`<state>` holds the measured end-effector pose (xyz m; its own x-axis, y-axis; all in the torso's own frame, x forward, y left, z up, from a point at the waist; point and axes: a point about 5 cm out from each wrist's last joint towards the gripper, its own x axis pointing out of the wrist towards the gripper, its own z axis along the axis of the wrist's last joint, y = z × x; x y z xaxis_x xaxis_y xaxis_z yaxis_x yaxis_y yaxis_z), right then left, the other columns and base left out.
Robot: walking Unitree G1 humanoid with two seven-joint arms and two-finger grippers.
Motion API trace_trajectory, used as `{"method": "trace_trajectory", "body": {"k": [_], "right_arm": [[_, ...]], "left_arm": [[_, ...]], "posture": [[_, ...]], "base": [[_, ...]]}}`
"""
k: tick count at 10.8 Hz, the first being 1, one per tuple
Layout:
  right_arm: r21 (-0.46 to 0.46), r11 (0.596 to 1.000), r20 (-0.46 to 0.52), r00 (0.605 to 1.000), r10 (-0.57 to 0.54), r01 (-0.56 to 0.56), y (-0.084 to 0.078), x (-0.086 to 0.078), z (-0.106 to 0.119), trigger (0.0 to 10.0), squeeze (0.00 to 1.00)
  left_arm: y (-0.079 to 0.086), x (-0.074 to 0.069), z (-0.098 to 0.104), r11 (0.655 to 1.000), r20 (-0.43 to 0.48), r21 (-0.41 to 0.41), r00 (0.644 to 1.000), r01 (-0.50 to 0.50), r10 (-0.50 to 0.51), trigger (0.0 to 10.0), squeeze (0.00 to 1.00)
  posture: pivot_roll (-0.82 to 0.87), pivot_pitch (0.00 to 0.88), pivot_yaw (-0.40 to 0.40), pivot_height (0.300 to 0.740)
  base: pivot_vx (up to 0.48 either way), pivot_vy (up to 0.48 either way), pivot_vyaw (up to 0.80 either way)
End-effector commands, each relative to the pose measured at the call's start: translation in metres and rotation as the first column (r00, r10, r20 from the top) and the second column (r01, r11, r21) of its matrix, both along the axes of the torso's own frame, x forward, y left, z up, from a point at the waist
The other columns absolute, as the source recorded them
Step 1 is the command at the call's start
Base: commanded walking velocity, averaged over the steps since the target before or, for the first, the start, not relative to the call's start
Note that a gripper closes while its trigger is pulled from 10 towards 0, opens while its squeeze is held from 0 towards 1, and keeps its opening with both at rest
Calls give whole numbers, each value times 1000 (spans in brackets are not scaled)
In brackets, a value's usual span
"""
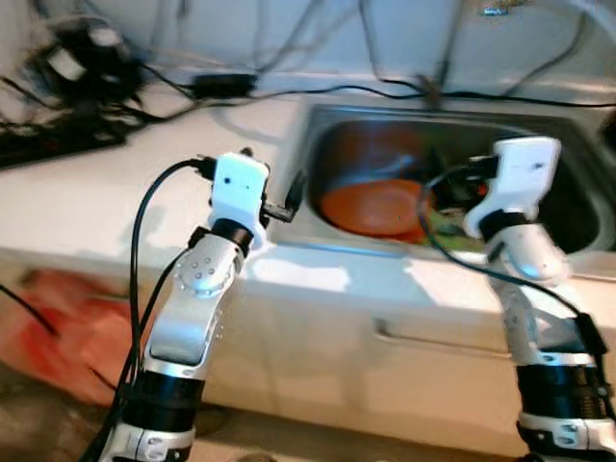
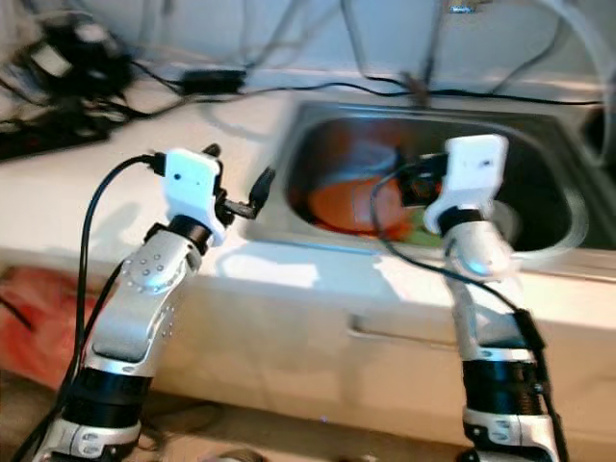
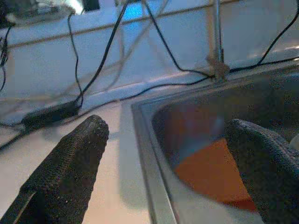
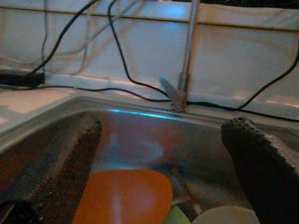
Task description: Kitchen organization
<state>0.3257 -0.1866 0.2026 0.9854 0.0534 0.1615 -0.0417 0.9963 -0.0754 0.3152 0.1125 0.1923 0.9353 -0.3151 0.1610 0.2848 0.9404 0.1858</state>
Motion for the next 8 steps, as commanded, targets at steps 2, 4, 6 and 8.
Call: {"method": "trace_trajectory", "body": {"k": [2, 4, 6, 8], "right_arm": [[-6, 1000, -7, 1000, 22, -22, 5, -1, -1, 10000, 1000], [-10, 999, -8, 1000, 31, -31, 7, 0, 0, 10000, 1000], [-12, 999, -11, 999, 33, -33, 8, 1, -1, 10000, 1000], [-10, 999, -22, 999, 32, -33, 7, -1, -6, 10000, 1000]], "left_arm": [[2, 0, 5, 1000, 21, 12, 1000, -2, 2, 10000, 0], [3, 1, 4, 1000, 21, 18, 1000, -6, 6, 10000, 0], [3, 1, 4, 1000, 21, 19, 1000, -5, 5, 10000, 0], [1, 0, 1, 1000, 11, 18, 1000, 3, -3, 10000, 0]], "posture": [[193, 0, 41, 740], [199, 0, 36, 740], [198, 0, 36, 740], [196, 0, 39, 740]], "base": [[0, -469, 0], [0, -480, 0], [0, -480, 0], [0, -480, 0]]}}
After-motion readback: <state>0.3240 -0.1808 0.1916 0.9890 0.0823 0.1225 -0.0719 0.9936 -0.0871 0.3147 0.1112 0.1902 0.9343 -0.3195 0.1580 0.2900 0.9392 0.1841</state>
